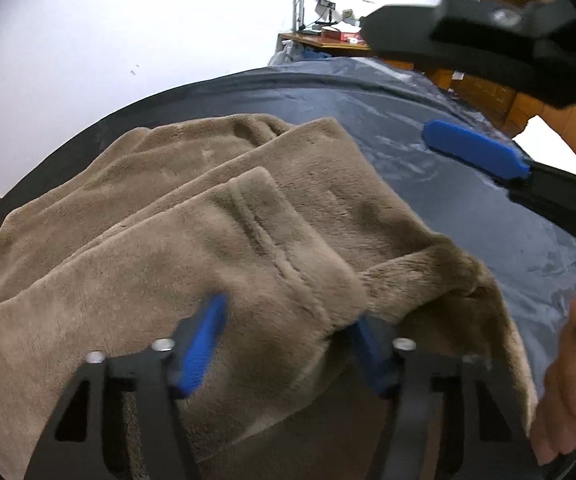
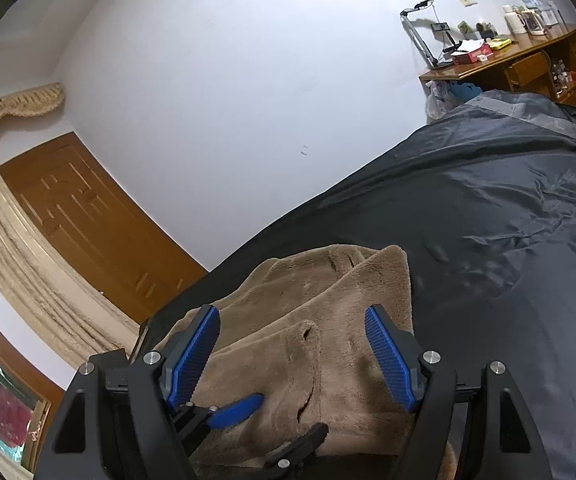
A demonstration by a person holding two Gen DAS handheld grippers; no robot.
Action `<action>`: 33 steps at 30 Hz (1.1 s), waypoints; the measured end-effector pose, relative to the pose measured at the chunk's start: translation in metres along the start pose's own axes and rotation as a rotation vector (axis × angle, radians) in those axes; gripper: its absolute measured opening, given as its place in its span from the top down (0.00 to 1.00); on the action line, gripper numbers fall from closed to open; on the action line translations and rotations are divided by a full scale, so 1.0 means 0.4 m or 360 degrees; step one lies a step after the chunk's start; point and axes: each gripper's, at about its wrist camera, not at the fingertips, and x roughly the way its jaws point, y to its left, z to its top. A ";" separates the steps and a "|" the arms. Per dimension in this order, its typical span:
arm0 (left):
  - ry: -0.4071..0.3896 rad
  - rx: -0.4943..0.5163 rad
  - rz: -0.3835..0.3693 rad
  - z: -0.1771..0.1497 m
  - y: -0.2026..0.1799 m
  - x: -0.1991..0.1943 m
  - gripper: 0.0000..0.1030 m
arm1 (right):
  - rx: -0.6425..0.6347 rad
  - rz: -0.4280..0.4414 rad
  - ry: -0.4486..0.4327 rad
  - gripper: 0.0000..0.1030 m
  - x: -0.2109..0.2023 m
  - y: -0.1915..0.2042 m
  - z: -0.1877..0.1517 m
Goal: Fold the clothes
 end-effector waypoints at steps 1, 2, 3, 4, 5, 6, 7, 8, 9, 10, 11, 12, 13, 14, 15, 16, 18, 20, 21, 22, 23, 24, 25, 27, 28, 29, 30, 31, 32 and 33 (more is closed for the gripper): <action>-0.0009 -0.0011 -0.0020 0.003 0.001 -0.002 0.65 | -0.0008 -0.0009 0.0003 0.25 0.002 0.001 -0.001; -0.0019 -0.0021 -0.0040 0.005 0.001 -0.004 0.69 | -0.0017 -0.0019 0.0007 0.25 0.005 0.002 -0.003; -0.0024 -0.0047 -0.0063 0.008 0.009 -0.006 0.71 | -0.0025 -0.0028 0.0010 0.25 0.007 0.003 -0.004; -0.0028 -0.0083 -0.0088 0.010 0.021 -0.009 0.74 | -0.0034 -0.0038 0.0014 0.25 0.009 0.004 -0.005; -0.0032 -0.0122 -0.0114 0.011 0.034 -0.012 0.79 | -0.0042 -0.0047 0.0017 0.25 0.012 0.005 -0.006; -0.0038 -0.0166 -0.0140 0.011 0.049 -0.017 0.81 | -0.0050 -0.0057 0.0020 0.25 0.014 0.006 -0.008; -0.0047 -0.0205 -0.0162 0.012 0.064 -0.023 0.81 | -0.0059 -0.0066 0.0024 0.25 0.016 0.007 -0.009; -0.0068 -0.0244 -0.0178 0.012 0.081 -0.035 0.82 | -0.0067 -0.0076 0.0027 0.25 0.019 0.008 -0.010; -0.0096 -0.0286 -0.0193 0.013 0.099 -0.051 0.83 | -0.0076 -0.0085 0.0031 0.25 0.021 0.009 -0.011; -0.0136 -0.0331 -0.0201 0.016 0.123 -0.075 0.84 | -0.0084 -0.0095 0.0034 0.25 0.023 0.010 -0.013; -0.0183 -0.0376 -0.0206 0.019 0.149 -0.105 0.85 | -0.0092 -0.0104 0.0038 0.25 0.026 0.011 -0.014; -0.0230 -0.0421 -0.0210 0.022 0.176 -0.134 0.85 | -0.0101 -0.0113 0.0041 0.25 0.028 0.012 -0.015; -0.0281 -0.0470 -0.0207 0.024 0.207 -0.169 0.86 | -0.0107 -0.0122 0.0045 0.25 0.031 0.013 -0.017; -0.0331 -0.0516 -0.0199 0.024 0.239 -0.205 0.86 | -0.0110 -0.0131 0.0049 0.25 0.034 0.012 -0.018; -0.0379 -0.0561 -0.0185 0.022 0.273 -0.244 0.86 | -0.0112 -0.0138 0.0055 0.25 0.037 0.011 -0.020; -0.0430 -0.0609 -0.0167 0.020 0.310 -0.286 0.86 | -0.0112 -0.0144 0.0064 0.25 0.043 0.010 -0.022; -0.0515 -0.0678 -0.0122 0.013 0.375 -0.362 0.86 | -0.0117 -0.0152 0.0080 0.25 0.055 0.010 -0.027; -0.0586 -0.0727 -0.0058 0.008 0.431 -0.435 0.87 | -0.0137 -0.0163 0.0101 0.25 0.065 0.012 -0.033; -0.0618 -0.0748 -0.0027 0.006 0.457 -0.470 0.87 | -0.0150 -0.0167 0.0113 0.25 0.071 0.014 -0.036; -0.0654 -0.0768 0.0002 0.003 0.481 -0.508 0.87 | -0.0169 -0.0169 0.0129 0.25 0.078 0.016 -0.041; -0.0693 -0.0787 0.0028 -0.002 0.504 -0.548 0.87 | -0.0188 -0.0171 0.0145 0.25 0.084 0.019 -0.046; -0.0735 -0.0802 0.0059 -0.009 0.525 -0.590 0.87 | -0.0213 -0.0173 0.0160 0.25 0.091 0.024 -0.052; -0.0784 -0.0815 0.0099 -0.020 0.547 -0.637 0.87 | -0.0256 -0.0177 0.0175 0.25 0.100 0.032 -0.060; -0.0875 -0.0840 0.0171 -0.044 0.589 -0.718 0.87 | -0.0372 -0.0194 0.0195 0.25 0.115 0.051 -0.079; -0.0913 -0.0854 0.0200 -0.057 0.609 -0.753 0.87 | -0.0447 -0.0203 0.0217 0.25 0.126 0.063 -0.091; -0.0943 -0.0866 0.0223 -0.068 0.627 -0.781 0.87 | -0.0501 -0.0215 0.0249 0.25 0.136 0.072 -0.100; -0.0974 -0.0879 0.0245 -0.081 0.647 -0.810 0.87 | -0.0546 -0.0233 0.0283 0.25 0.144 0.083 -0.108; -0.1003 -0.0892 0.0268 -0.094 0.668 -0.836 0.87 | -0.0598 -0.0247 0.0310 0.25 0.148 0.102 -0.113; -0.1031 -0.0906 0.0291 -0.106 0.689 -0.860 0.87 | -0.0667 -0.0255 0.0332 0.25 0.150 0.129 -0.117; -0.1053 -0.0920 0.0310 -0.118 0.709 -0.879 0.87 | -0.0738 -0.0249 0.0355 0.25 0.152 0.162 -0.120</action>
